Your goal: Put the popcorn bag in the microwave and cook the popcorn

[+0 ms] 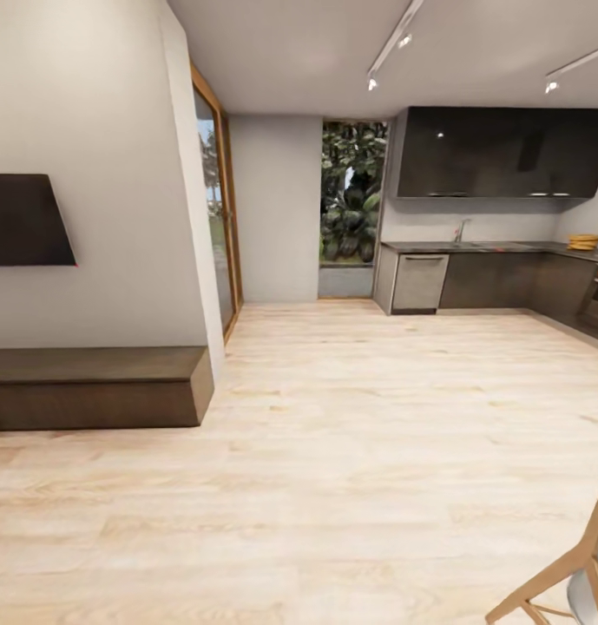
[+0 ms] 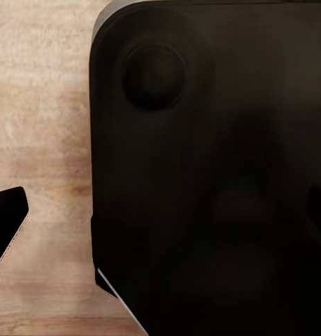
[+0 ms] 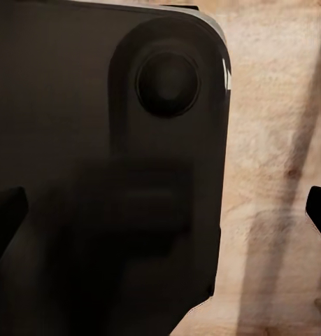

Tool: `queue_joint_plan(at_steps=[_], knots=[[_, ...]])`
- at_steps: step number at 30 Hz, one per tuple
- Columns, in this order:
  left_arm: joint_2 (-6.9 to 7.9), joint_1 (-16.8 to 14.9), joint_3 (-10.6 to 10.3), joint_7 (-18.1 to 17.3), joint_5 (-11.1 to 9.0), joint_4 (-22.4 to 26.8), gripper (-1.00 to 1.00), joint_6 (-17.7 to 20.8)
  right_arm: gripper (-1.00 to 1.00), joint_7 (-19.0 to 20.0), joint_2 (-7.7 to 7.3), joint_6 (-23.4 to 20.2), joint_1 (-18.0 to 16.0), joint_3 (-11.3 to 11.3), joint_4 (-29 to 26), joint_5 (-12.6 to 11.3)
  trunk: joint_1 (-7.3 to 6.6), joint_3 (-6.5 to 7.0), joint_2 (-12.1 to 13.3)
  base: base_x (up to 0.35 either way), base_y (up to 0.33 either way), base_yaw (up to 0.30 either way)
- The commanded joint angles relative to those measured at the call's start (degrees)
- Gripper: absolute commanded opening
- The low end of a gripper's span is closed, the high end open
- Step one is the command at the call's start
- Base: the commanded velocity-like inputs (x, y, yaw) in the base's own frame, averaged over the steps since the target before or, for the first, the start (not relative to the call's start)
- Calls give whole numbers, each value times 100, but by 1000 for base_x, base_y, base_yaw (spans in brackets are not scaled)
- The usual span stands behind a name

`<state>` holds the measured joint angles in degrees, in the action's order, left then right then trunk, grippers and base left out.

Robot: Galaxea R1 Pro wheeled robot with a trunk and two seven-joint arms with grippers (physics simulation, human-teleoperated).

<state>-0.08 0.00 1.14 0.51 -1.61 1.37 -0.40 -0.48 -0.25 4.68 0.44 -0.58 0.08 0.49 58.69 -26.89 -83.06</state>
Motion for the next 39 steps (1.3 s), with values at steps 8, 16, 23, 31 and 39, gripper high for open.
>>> queue_joint_plan(at_steps=[8, 16, 23, 31, 39], knots=[[-1, 0, 9, 6, -17, 3, 100, -4, 100, -5, -9, 24, 0, -4, 1, 4, 3, -4, -2, 321, 0, 0], [-1, 0, 9, 8, -19, 3, 100, -4, 100, -7, -16, 24, 0, -4, 1, 4, 3, -4, -2, 321, 0, 0], [-1, 0, 9, 9, -19, 3, 100, -4, 100, -13, -10, 24, 0, -4, 1, 0, 3, -4, -2, 321, 0, 0], [-1, 0, 9, 10, -23, 3, 100, -4, 100, -14, 6, 18, 0, -7, 1, -5, 3, -4, -2, 321, 0, 0], [-1, 0, 9, 8, -24, 3, 100, 3, 100, -5, -4, 24, 0, -4, 1, 3, 3, -4, -2, 321, 0, 0]])
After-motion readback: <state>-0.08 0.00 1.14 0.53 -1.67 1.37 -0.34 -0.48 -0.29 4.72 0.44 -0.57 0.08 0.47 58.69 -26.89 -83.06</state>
